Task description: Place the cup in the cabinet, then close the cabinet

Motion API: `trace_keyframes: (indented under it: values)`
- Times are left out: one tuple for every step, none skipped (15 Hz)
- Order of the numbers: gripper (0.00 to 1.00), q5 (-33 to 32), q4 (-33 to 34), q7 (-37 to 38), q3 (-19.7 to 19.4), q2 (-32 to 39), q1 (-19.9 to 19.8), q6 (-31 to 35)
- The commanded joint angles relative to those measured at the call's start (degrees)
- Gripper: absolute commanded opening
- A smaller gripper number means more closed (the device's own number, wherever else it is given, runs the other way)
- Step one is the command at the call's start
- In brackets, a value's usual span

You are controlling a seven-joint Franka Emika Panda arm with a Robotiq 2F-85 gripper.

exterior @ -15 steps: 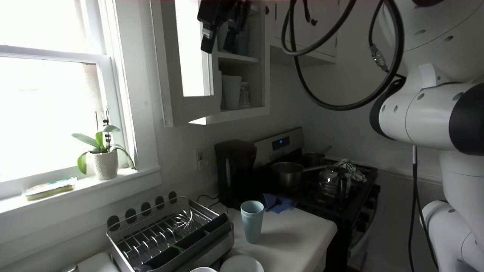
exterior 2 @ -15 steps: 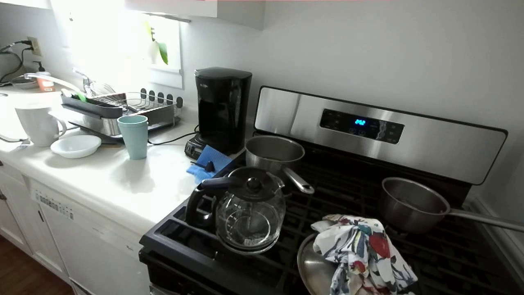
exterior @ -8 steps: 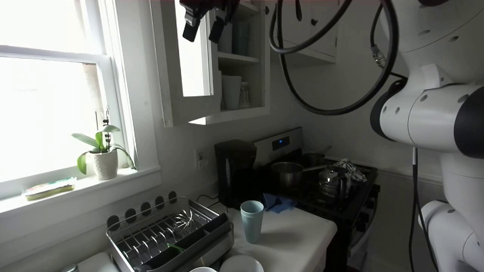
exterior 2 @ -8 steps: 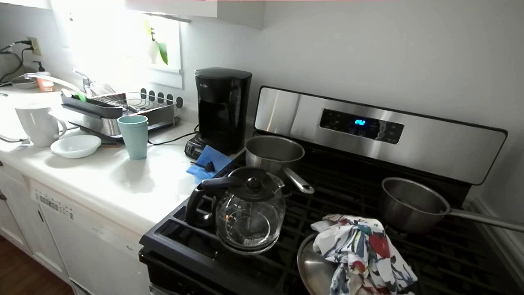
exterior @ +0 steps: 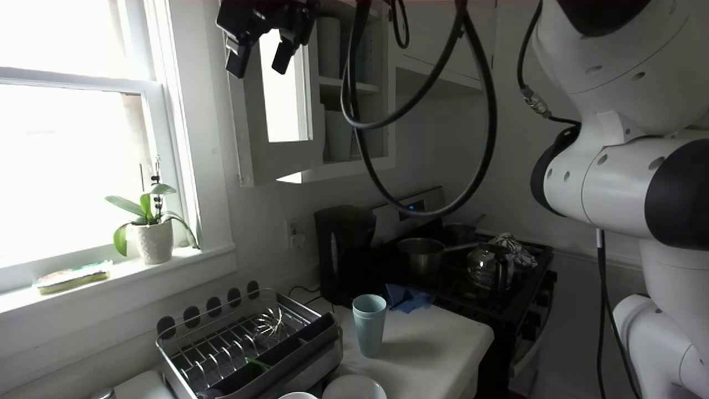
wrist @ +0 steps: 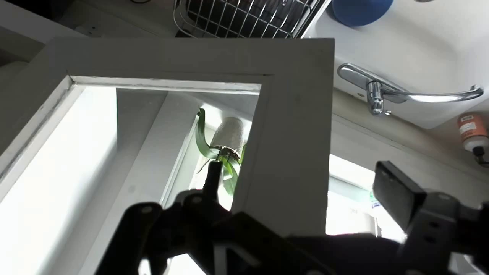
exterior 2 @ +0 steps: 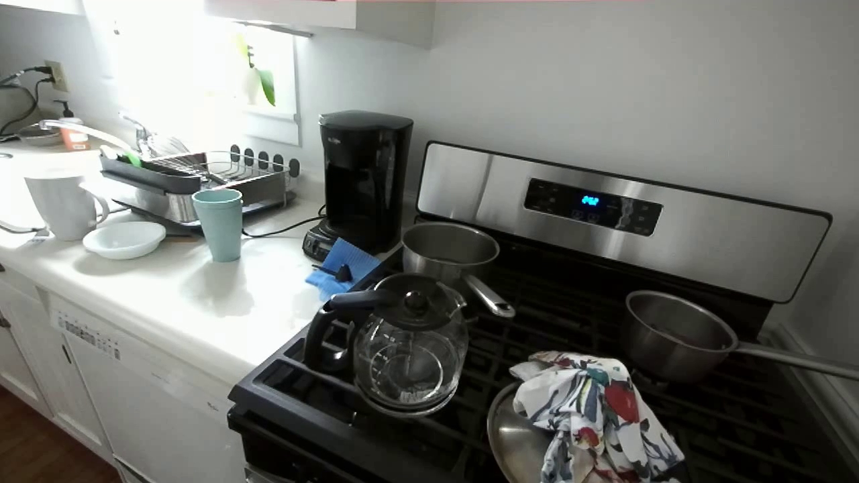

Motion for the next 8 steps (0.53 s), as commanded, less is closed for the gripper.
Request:
trace_keyframes:
  values:
    - [1.00, -4.96, 1.85, 1.13, -3.35, 1.27, 4.18, 1.28]
    - [1.00, -6.07, 1.87, 1.21, -4.08, 1.39, 5.05, 1.29]
    - [1.00, -7.11, 1.96, 1.52, -4.69, 1.55, 5.78, 1.03]
    - [1.00, -8.24, 2.03, 1.67, -5.25, 1.67, 6.43, 0.77]
    - [1.00, -9.23, 2.11, 1.98, -5.74, 1.76, 7.01, 0.39]
    - [1.00, -10.35, 2.16, 2.24, -6.27, 1.81, 7.46, -0.03]
    - [1.00, -11.00, 2.30, 2.42, -6.64, 1.93, 7.59, -0.17]
    - [1.00, -11.95, 2.35, 2.55, -7.08, 2.00, 7.73, -0.46]
